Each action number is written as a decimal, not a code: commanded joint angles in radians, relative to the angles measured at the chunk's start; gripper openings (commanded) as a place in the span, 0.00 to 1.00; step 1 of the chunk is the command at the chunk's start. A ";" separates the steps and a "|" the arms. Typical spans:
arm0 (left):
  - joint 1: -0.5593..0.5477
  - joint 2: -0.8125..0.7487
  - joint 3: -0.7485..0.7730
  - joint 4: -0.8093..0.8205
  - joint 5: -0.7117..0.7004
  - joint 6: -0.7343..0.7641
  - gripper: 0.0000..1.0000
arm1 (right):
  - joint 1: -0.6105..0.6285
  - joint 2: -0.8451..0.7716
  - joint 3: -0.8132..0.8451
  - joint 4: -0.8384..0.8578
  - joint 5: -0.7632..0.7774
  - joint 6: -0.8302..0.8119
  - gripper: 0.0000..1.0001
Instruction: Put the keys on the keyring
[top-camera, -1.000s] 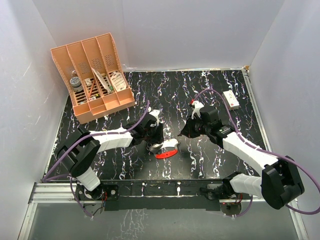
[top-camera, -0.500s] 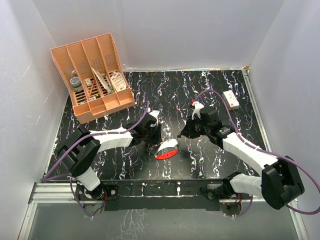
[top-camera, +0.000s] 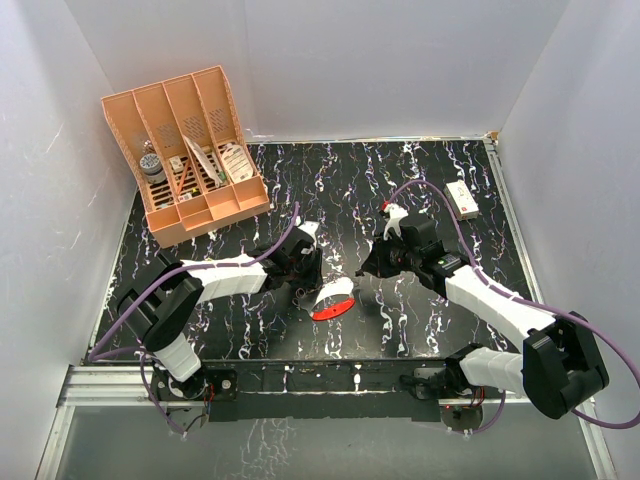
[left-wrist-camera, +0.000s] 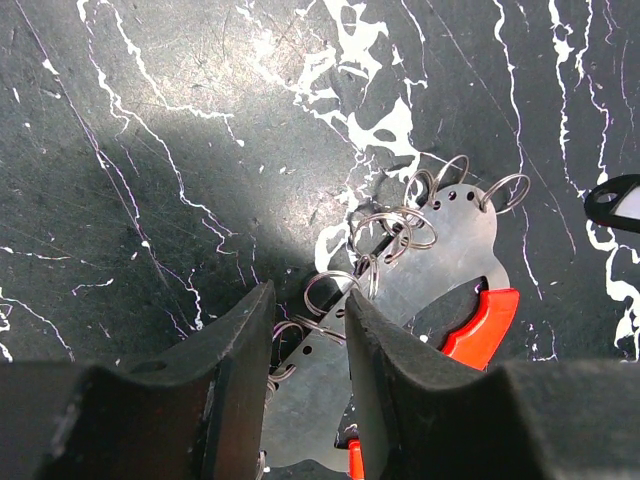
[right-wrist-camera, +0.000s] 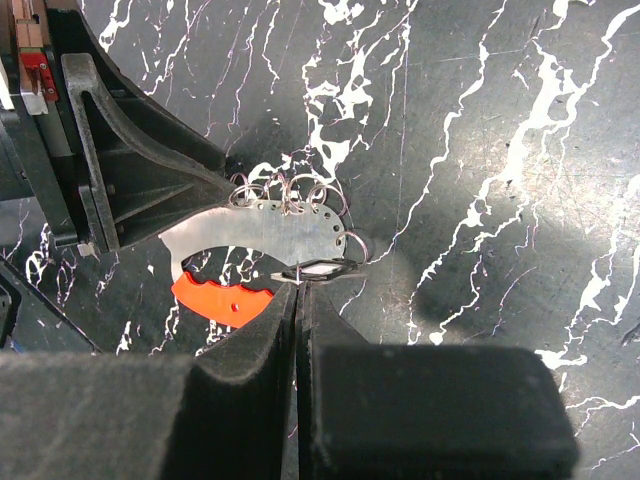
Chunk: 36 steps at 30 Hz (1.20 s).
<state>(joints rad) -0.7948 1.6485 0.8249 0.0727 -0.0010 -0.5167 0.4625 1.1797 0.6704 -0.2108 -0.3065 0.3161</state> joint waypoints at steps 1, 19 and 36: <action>0.005 -0.003 0.033 -0.022 -0.002 -0.011 0.32 | -0.002 -0.022 -0.003 0.051 -0.005 0.002 0.00; 0.059 -0.078 0.040 -0.051 -0.102 0.041 0.53 | -0.002 -0.017 -0.013 0.066 -0.011 0.002 0.00; 0.077 -0.222 -0.067 0.096 0.164 0.242 0.55 | -0.004 -0.068 0.022 0.100 0.072 0.030 0.00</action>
<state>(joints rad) -0.7132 1.4315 0.7219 0.1585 0.0738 -0.3676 0.4625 1.1568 0.6563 -0.2028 -0.2832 0.3241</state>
